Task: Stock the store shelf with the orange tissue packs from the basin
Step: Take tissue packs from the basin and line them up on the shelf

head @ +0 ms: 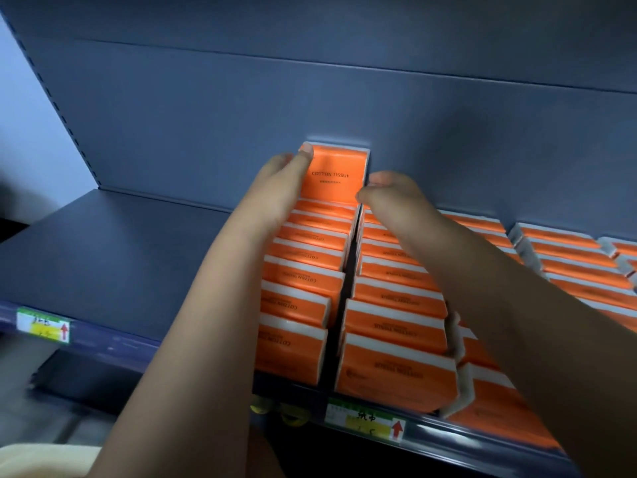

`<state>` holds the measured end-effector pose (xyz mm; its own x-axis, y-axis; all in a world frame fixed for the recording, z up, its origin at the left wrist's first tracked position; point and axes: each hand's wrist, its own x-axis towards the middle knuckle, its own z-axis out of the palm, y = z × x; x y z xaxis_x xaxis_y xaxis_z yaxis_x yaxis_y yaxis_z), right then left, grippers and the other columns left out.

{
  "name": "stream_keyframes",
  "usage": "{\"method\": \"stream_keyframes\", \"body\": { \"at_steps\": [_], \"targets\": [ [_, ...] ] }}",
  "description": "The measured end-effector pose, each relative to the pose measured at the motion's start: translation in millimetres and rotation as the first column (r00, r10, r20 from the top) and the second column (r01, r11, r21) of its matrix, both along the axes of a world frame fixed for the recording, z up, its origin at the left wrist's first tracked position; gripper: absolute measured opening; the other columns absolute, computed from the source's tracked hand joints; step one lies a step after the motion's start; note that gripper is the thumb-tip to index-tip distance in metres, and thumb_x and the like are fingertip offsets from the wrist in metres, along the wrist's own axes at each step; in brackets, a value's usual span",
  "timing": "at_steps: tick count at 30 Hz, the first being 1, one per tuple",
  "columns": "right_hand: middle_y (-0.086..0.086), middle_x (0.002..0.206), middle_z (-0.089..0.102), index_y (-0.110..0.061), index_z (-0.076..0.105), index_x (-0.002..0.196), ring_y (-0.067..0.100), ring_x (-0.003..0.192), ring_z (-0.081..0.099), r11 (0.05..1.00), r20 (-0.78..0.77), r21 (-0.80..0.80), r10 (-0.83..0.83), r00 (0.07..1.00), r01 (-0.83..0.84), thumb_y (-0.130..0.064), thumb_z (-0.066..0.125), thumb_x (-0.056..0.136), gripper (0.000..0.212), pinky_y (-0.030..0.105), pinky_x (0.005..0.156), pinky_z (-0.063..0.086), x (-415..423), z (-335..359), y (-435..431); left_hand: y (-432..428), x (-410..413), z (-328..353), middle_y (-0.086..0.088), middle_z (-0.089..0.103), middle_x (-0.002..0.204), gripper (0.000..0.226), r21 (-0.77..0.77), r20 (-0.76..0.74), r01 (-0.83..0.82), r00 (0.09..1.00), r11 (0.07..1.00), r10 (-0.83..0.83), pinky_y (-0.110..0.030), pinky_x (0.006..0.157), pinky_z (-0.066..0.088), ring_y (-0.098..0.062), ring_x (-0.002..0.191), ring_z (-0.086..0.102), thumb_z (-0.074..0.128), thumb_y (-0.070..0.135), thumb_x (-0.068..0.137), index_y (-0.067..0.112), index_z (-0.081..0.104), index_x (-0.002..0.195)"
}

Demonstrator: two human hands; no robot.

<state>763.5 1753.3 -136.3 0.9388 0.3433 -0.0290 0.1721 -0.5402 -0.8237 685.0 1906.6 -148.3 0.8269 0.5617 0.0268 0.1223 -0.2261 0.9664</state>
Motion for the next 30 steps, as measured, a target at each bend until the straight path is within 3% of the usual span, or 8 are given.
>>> {"method": "stream_keyframes", "body": {
  "at_steps": [2,5,8,12,18,23,27,30],
  "targets": [
    [0.023,0.135,0.060,0.003,0.053,0.135,0.039,0.122,0.059,1.000,0.069,-0.022,0.008,0.998,-0.007,-0.017,0.059,0.094,0.045,0.055,0.105,0.049,-7,6,-6,-2,-10,7,0.007,0.045,0.159,0.064,0.083,0.043,-0.049,0.998,0.995,0.045,-0.035,0.120,0.032,-0.012,0.146,0.041,0.045,0.062,0.102,0.026,0.043,0.155],
    [0.008,0.141,0.060,-0.014,0.055,0.140,0.025,0.124,0.060,0.998,0.153,-0.017,0.066,0.986,-0.065,-0.030,0.055,0.099,0.043,0.039,0.106,0.048,-27,13,-17,-6,-32,4,0.004,0.042,0.161,0.061,0.298,0.104,-0.079,0.993,0.951,0.050,-0.032,0.122,0.028,-0.011,0.148,0.037,0.047,0.055,0.104,0.021,0.044,0.155],
    [-0.007,0.153,0.050,-0.027,0.048,0.151,0.015,0.138,0.049,0.986,0.242,-0.027,0.168,0.956,-0.167,-0.042,0.050,0.104,0.049,0.030,0.112,0.036,-62,11,-22,-2,-68,-19,-0.004,0.042,0.161,0.065,0.595,0.047,-0.091,0.996,0.799,0.078,-0.040,0.125,0.026,-0.021,0.152,0.033,0.042,0.058,0.102,0.017,0.047,0.152],
    [-0.004,0.155,0.048,-0.023,0.047,0.151,0.013,0.143,0.043,0.946,0.371,-0.040,0.314,0.874,-0.323,-0.043,0.049,0.105,0.050,0.031,0.118,0.032,-125,-9,-8,0,-147,-54,-0.010,0.046,0.159,0.073,0.755,0.019,-0.169,0.971,0.633,0.237,-0.055,0.122,0.029,-0.033,0.151,0.034,0.035,0.062,0.097,0.013,0.052,0.149],
    [0.004,0.156,0.046,-0.017,0.042,0.153,0.020,0.143,0.041,0.832,0.398,-0.140,0.544,0.739,-0.537,-0.040,0.049,0.105,0.054,0.033,0.118,0.031,-240,-53,38,-1,-285,-100,-0.015,0.053,0.152,0.074,0.777,-0.083,-0.251,0.868,0.577,0.490,-0.054,0.119,0.035,-0.038,0.145,0.042,0.036,0.060,0.096,0.008,0.055,0.145],
    [0.003,0.156,0.044,-0.018,0.041,0.152,0.021,0.143,0.038,0.747,0.333,-0.157,0.656,0.677,-0.646,-0.040,0.048,0.105,0.052,0.035,0.114,0.031,-336,-99,72,13,-385,-129,-0.015,0.056,0.148,0.076,0.782,-0.178,-0.259,0.778,0.567,0.602,-0.053,0.115,0.038,-0.038,0.141,0.047,0.035,0.061,0.094,0.006,0.058,0.141],
    [0.007,0.157,0.042,-0.015,0.039,0.154,0.022,0.147,0.034,0.696,0.257,-0.213,0.717,0.648,-0.686,-0.038,0.047,0.105,0.055,0.034,0.118,0.028,-379,-145,87,22,-445,-154,-0.011,0.052,0.154,0.080,0.756,-0.308,-0.244,0.687,0.608,0.658,-0.050,0.119,0.033,-0.034,0.146,0.041,0.027,0.064,0.092,0.012,0.056,0.145],
    [0.006,0.146,0.053,-0.017,0.047,0.145,0.024,0.138,0.046,0.642,0.140,-0.341,0.757,0.639,-0.686,-0.037,0.050,0.103,0.047,0.035,0.111,0.035,-394,-191,88,20,-473,-170,-0.008,0.049,0.156,0.072,0.696,-0.371,-0.273,0.655,0.663,0.659,-0.046,0.121,0.030,-0.030,0.147,0.037,0.033,0.059,0.096,0.015,0.050,0.149]
  ]
}}
